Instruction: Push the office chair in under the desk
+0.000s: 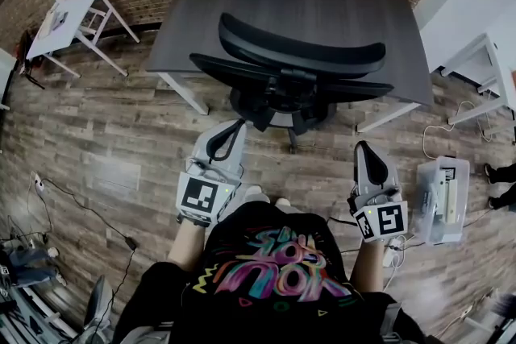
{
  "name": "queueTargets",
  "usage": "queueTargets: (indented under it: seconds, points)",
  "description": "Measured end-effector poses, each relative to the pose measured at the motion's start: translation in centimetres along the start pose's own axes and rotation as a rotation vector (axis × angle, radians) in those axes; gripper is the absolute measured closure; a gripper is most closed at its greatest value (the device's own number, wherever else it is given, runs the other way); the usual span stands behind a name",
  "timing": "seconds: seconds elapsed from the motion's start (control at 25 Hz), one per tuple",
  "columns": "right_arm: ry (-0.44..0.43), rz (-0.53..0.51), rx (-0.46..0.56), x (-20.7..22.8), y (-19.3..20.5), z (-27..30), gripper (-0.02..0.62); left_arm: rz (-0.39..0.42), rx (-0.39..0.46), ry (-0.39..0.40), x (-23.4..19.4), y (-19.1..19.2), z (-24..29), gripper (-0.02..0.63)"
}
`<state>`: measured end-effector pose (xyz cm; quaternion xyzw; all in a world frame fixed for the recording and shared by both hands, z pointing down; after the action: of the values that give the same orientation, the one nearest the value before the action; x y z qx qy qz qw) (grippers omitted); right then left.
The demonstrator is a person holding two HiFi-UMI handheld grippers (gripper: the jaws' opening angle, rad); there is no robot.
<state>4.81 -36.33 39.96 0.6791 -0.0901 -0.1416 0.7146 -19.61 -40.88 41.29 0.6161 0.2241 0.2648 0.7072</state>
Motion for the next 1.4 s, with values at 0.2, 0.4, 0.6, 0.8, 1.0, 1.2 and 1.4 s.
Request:
queueTargets:
  seconds: [0.2,0.4,0.6,0.8,1.0,1.2,1.4]
  points:
    - [0.028,0.060,0.049,0.6,-1.0,-0.6,0.597,0.003,0.006,-0.004,0.1,0.0,-0.1,0.604]
    - [0.030,0.102,0.060,1.2,-1.2,-0.7,0.597,0.019,0.002,-0.001,0.2,0.1,-0.1,0.604]
    - [0.030,0.098,0.046,1.4,-0.8,-0.8,0.598,0.041,0.004,0.005,0.2,0.2,-0.1,0.604]
    - [0.026,0.093,0.051,1.5,-0.6,-0.8,0.597,0.001,-0.010,-0.021,-0.2,0.3,0.2,0.604]
    - [0.009,0.075,0.057,0.9,-0.9,-0.7,0.597,0.101,0.013,0.007,-0.8,-0.5,0.4,0.604]
    - [-0.001,0.070,0.066,0.5,-1.2,-0.6,0.597,0.068,0.012,-0.005,-1.0,-1.7,0.5,0.604]
    - [0.001,0.063,0.071,0.6,-1.3,-0.7,0.597,0.075,0.024,0.008,-0.8,-1.8,0.4,0.604]
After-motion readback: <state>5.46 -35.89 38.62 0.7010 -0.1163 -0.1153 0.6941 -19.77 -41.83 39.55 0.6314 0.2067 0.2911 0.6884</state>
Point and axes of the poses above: the fingertips, and each gripper's own axes: z forward along the fingers, x to its right, y out of its underside, the point moved 1 cm from there along -z, backward along the fingers, and after that the axes turned 5 degrees about y, right-handed, at the moved point
